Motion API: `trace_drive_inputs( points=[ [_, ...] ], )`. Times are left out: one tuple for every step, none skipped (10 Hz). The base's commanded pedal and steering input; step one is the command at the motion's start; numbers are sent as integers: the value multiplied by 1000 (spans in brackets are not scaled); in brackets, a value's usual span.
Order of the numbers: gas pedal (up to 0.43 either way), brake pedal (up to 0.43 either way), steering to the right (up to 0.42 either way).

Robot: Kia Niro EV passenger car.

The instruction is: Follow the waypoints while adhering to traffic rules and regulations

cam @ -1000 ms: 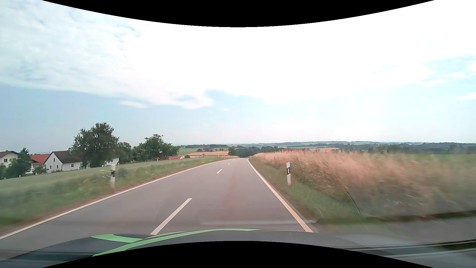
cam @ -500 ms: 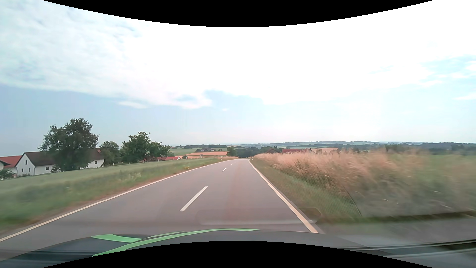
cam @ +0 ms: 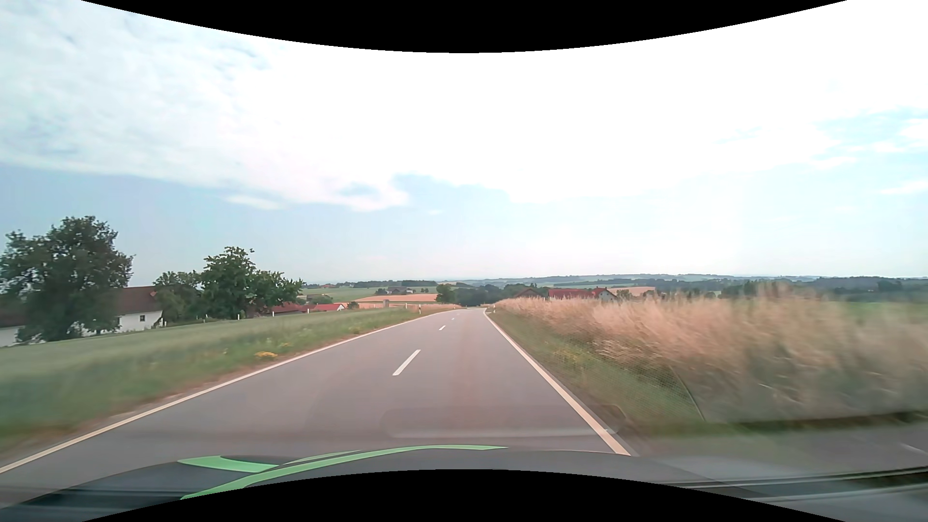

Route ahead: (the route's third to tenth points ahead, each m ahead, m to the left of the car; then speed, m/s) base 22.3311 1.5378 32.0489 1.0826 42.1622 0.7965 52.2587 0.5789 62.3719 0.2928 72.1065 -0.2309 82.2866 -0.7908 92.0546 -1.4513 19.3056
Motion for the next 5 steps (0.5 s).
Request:
trace_drive_inputs(
  points=[
    [28, 0, 9],
    [28, 0, 9],
    [28, 0, 9],
    [28, 0, 9],
    [28, 0, 9]
  ],
)
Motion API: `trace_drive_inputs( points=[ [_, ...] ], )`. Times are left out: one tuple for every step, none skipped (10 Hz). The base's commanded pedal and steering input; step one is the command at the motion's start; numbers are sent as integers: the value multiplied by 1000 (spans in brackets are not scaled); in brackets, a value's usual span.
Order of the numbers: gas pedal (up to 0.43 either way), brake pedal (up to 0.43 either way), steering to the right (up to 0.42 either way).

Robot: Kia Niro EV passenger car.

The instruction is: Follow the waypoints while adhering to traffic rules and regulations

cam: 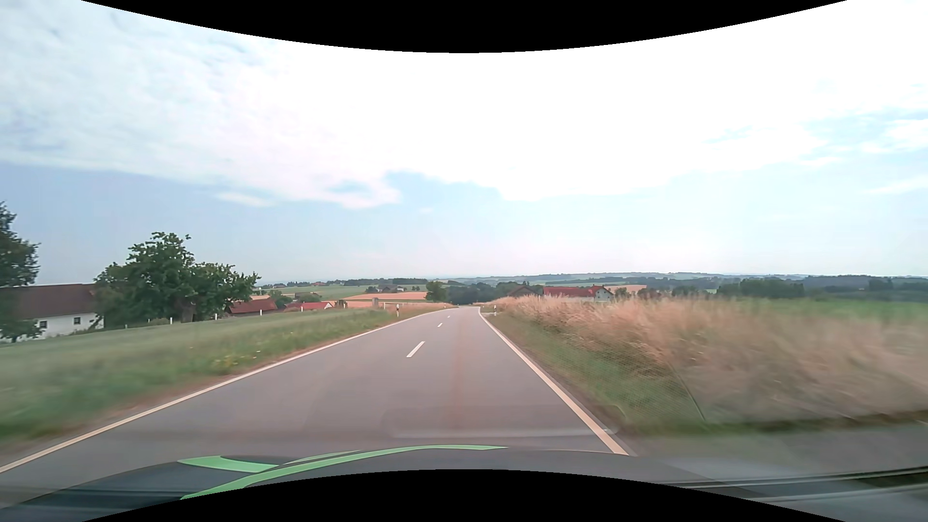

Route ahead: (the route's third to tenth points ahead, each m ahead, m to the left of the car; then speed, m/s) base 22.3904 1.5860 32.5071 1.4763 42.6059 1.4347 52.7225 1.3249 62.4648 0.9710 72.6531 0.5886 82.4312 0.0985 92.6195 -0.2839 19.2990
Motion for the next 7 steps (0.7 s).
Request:
trace_drive_inputs(
  points=[
    [20, 0, 7],
    [20, 0, 5],
    [8, 0, 4],
    [8, 0, 3],
    [0, 0, 2],
    [0, 0, 0],
    [0, 0, 0]
  ],
)
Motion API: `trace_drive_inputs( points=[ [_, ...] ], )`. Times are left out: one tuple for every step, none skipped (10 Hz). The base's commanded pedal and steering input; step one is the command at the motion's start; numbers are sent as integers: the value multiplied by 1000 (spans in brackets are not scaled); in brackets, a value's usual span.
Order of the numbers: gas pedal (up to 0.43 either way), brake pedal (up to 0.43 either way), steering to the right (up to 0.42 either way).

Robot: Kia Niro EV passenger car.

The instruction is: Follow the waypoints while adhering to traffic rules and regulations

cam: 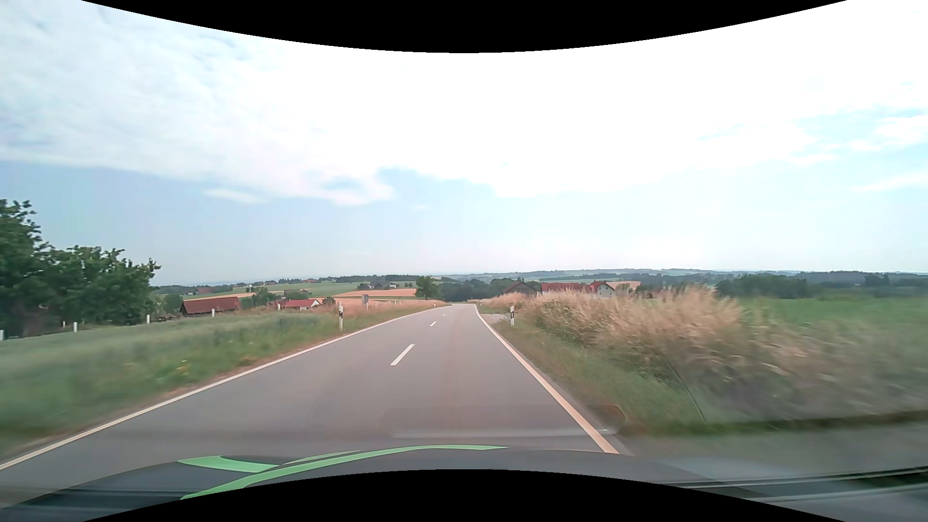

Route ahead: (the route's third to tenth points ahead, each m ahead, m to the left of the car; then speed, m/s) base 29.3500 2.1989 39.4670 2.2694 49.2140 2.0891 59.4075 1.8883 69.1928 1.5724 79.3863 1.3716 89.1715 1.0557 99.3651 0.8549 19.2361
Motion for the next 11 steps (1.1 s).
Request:
trace_drive_inputs(
  points=[
    [0, 0, 0],
    [0, 0, 0],
    [0, 0, 0],
    [0, 0, 0],
    [0, 0, 0],
    [0, 0, 0],
    [0, 0, 0],
    [0, 0, 1],
    [0, 0, 3],
    [0, 0, 3],
    [0, 0, 3]
  ],
)
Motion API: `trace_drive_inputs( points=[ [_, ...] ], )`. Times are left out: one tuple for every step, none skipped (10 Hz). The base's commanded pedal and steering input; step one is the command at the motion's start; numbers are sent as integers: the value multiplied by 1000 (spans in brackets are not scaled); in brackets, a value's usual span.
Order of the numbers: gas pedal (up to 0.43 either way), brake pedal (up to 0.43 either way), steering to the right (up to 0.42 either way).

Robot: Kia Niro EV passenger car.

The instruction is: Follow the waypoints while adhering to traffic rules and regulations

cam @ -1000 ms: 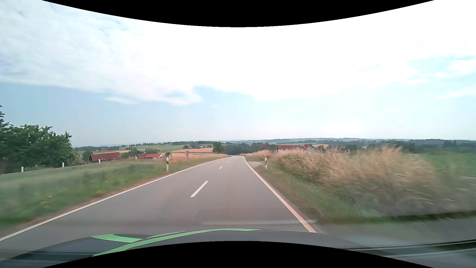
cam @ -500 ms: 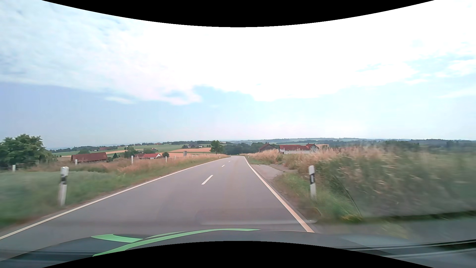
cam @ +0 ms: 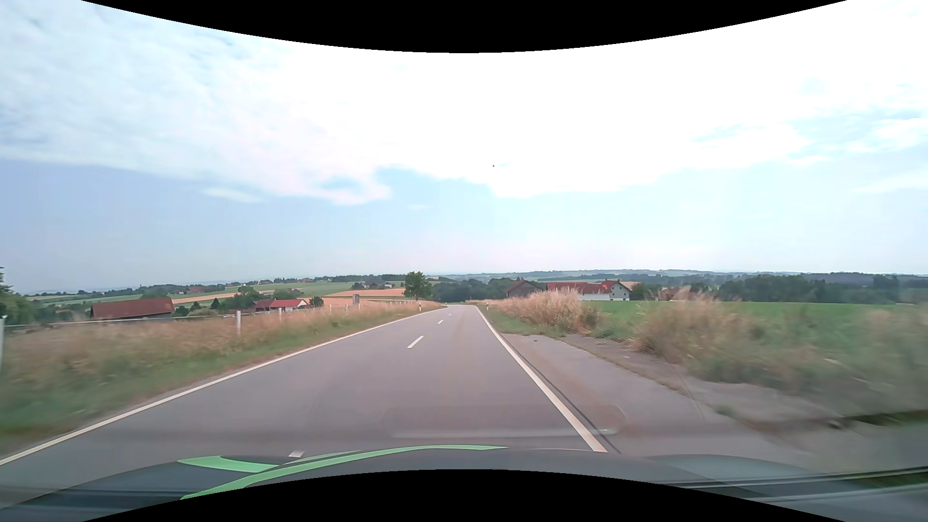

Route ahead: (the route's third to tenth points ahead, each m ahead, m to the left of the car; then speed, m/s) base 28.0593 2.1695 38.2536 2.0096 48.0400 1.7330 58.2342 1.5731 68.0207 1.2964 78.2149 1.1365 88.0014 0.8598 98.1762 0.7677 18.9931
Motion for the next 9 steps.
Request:
trace_drive_inputs(
  points=[
    [0, 0, 3],
    [0, 0, 3],
    [0, 0, 3],
    [0, 0, 3],
    [0, 0, 3],
    [0, 0, 3],
    [0, 0, 3],
    [0, 0, 3],
    [0, 0, 3]
  ],
)
